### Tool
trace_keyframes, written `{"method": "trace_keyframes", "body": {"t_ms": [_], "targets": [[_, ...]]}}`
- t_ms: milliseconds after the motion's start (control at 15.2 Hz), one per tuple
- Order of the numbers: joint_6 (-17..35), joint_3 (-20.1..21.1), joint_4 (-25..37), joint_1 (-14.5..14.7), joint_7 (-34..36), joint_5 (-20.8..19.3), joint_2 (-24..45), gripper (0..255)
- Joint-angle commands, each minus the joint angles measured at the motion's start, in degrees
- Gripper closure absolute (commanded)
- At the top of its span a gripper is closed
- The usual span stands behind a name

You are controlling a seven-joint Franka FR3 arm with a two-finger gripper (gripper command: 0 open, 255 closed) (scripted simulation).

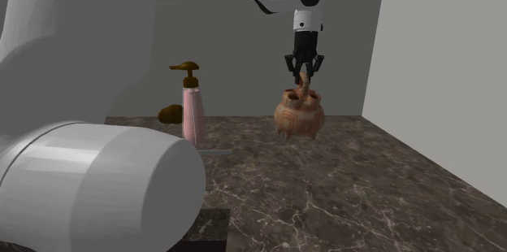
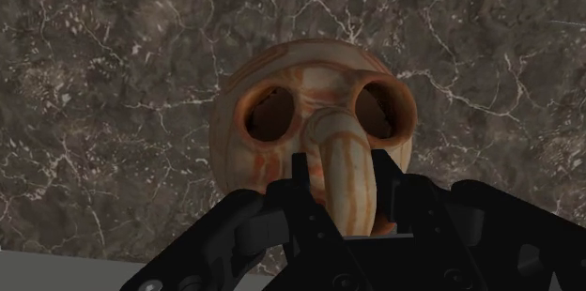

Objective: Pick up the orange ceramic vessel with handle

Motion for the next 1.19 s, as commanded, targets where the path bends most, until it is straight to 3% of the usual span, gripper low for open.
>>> {"method": "trace_keyframes", "body": {"t_ms": [0,396,1122], "targets": [[0.06,0.01,-0.02,-0.01,-0.01,0.02,0.05,255],[0.10,0.00,-0.15,0.04,0.01,-0.02,-0.05,255],[-9.00,-0.15,10.14,-1.45,0.13,0.40,1.13,255]]}}
